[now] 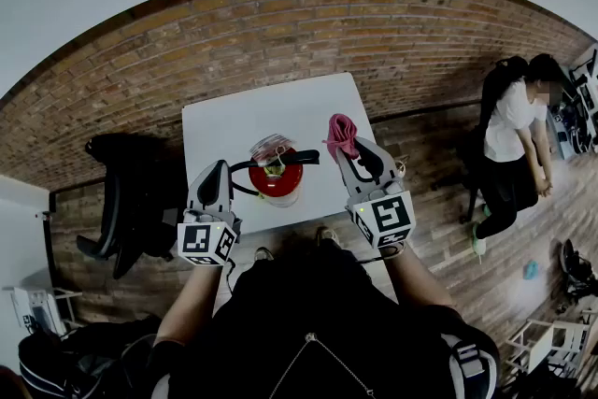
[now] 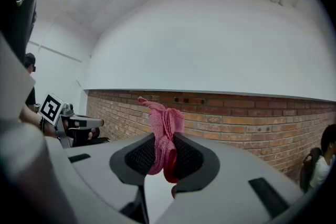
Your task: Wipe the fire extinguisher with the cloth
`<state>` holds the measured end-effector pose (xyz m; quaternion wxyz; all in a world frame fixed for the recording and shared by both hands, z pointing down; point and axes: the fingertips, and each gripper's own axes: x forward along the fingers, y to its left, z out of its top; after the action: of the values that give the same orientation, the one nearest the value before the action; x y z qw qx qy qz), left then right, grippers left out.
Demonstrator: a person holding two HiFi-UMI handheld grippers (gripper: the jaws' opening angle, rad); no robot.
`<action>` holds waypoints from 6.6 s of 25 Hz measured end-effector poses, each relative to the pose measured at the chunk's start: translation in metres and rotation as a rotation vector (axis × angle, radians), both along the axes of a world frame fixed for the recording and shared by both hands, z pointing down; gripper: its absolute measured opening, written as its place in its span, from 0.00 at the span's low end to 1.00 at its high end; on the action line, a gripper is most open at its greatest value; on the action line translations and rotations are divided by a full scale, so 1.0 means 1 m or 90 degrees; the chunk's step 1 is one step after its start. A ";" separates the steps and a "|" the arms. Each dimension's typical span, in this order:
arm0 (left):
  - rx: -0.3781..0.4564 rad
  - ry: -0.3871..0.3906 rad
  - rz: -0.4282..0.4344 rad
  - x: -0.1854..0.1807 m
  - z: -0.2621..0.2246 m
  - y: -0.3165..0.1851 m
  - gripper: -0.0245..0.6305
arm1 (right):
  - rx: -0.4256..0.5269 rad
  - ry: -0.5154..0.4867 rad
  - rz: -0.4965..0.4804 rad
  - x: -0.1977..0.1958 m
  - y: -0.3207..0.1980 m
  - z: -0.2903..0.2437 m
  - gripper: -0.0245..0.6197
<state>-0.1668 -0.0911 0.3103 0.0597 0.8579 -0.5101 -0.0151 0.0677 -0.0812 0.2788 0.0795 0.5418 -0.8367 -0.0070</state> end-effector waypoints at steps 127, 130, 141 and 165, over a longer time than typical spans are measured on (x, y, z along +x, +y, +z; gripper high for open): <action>-0.104 -0.022 -0.330 0.036 0.080 0.034 0.08 | -0.852 -0.327 -0.729 -0.066 -0.077 0.249 0.19; -0.102 -0.022 -0.329 0.038 0.080 0.034 0.08 | -0.848 -0.357 -0.737 -0.064 -0.077 0.234 0.19; -0.096 -0.021 -0.326 0.046 0.080 0.035 0.08 | -0.796 -0.430 -0.788 -0.057 -0.072 0.170 0.19; -0.096 -0.036 -0.334 0.050 0.082 0.035 0.08 | -0.739 -0.624 -0.693 -0.011 -0.112 0.189 0.19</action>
<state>-0.1166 -0.0563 0.3928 0.1033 0.6898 -0.7159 0.0319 0.0569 -0.1931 0.4678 -0.0381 -0.1067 -0.7878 0.6054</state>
